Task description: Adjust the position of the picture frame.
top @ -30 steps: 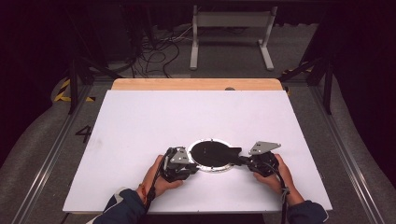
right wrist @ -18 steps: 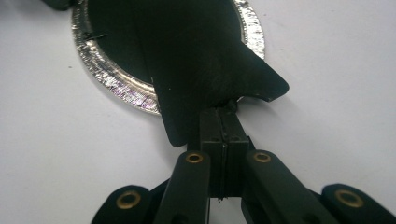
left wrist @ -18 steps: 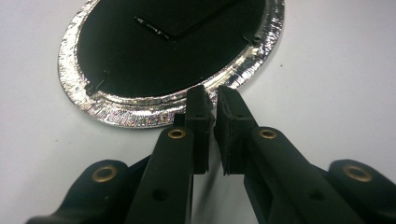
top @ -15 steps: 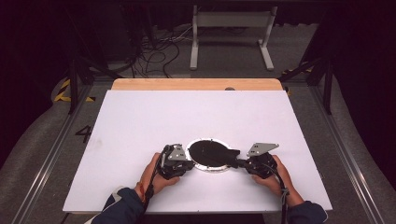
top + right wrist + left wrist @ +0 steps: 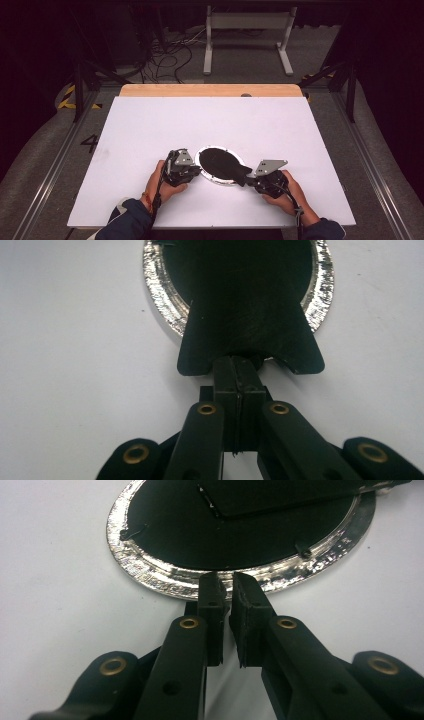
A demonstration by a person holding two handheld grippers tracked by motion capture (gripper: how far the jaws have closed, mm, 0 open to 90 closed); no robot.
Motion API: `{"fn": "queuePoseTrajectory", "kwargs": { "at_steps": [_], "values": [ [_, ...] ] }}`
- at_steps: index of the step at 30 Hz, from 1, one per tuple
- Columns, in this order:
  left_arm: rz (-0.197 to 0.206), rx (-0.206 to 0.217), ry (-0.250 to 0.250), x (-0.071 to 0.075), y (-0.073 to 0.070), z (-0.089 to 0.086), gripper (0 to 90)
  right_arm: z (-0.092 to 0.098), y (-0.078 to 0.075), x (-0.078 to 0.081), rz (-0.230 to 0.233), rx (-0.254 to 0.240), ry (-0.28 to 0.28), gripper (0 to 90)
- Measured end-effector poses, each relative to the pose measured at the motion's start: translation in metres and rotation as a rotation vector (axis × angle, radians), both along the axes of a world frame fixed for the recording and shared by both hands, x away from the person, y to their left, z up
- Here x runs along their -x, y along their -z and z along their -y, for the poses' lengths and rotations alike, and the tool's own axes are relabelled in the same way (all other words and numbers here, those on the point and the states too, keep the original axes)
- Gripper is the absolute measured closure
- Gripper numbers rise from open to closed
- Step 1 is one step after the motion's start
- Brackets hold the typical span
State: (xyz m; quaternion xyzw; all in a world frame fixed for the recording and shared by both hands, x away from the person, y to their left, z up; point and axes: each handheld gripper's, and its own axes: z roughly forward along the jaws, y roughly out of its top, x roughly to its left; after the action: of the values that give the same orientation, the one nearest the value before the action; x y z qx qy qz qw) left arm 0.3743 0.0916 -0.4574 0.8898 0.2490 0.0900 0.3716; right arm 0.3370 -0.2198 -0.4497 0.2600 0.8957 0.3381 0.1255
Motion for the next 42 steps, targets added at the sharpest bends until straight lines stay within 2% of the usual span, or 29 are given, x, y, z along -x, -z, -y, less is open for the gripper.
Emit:
{"fn": "queuePoseTrajectory", "kwargs": {
  "at_steps": [2, 3, 4, 5, 6, 7, 10, 14, 17, 19, 22, 29, 37, 42],
  "values": [
    [0.011, 0.004, 0.020, 0.003, -0.003, 0.000, 85.2, 0.002, -0.005, 0.000, 0.009, -0.015, 0.002, 90.0],
    [0.010, 0.012, 0.030, 0.007, -0.005, 0.000, 85.6, 0.008, -0.012, -0.001, 0.036, -0.046, 0.020, 90.0],
    [0.010, 0.024, 0.037, 0.009, -0.006, 0.000, 85.4, 0.010, -0.014, -0.001, 0.043, -0.055, 0.030, 90.0],
    [0.013, 0.036, 0.074, 0.015, -0.009, 0.002, 85.4, 0.014, -0.016, -0.001, 0.058, -0.065, 0.052, 90.0],
    [0.013, 0.036, 0.074, 0.015, -0.009, 0.002, 85.4, 0.017, -0.017, -0.002, 0.073, -0.064, 0.081, 90.0],
    [0.007, 0.040, 0.096, 0.018, -0.009, 0.005, 85.4, 0.017, -0.017, -0.002, 0.073, -0.064, 0.081, 90.0],
    [0.008, 0.031, 0.143, 0.025, -0.009, 0.014, 86.2, 0.023, -0.015, -0.007, 0.114, -0.043, 0.158, 90.0],
    [0.008, 0.016, 0.183, 0.031, -0.005, 0.028, 86.0, 0.023, -0.009, -0.013, 0.124, -0.034, 0.199, 90.0],
    [0.000, 0.019, 0.185, 0.033, -0.001, 0.035, 85.9, 0.022, -0.006, -0.018, 0.107, -0.041, 0.208, 90.0],
    [0.007, -0.002, 0.194, 0.033, 0.003, 0.041, 85.9, 0.022, -0.003, -0.021, 0.086, -0.057, 0.208, 90.0],
    [0.009, 0.005, 0.189, 0.033, 0.005, 0.042, 85.6, 0.021, -0.001, -0.023, 0.067, -0.064, 0.197, 90.0],
    [0.008, 0.024, 0.138, 0.026, 0.006, 0.038, 84.4, 0.019, 0.000, -0.023, 0.058, -0.049, 0.174, 90.0],
    [0.015, 0.024, 0.150, 0.022, 0.006, 0.036, 87.7, 0.015, 0.004, -0.026, 0.067, -0.014, 0.179, 90.0],
    [0.015, 0.017, 0.126, 0.017, 0.005, 0.030, 89.6, 0.014, 0.004, -0.024, 0.059, -0.013, 0.150, 90.0]
  ]
}}
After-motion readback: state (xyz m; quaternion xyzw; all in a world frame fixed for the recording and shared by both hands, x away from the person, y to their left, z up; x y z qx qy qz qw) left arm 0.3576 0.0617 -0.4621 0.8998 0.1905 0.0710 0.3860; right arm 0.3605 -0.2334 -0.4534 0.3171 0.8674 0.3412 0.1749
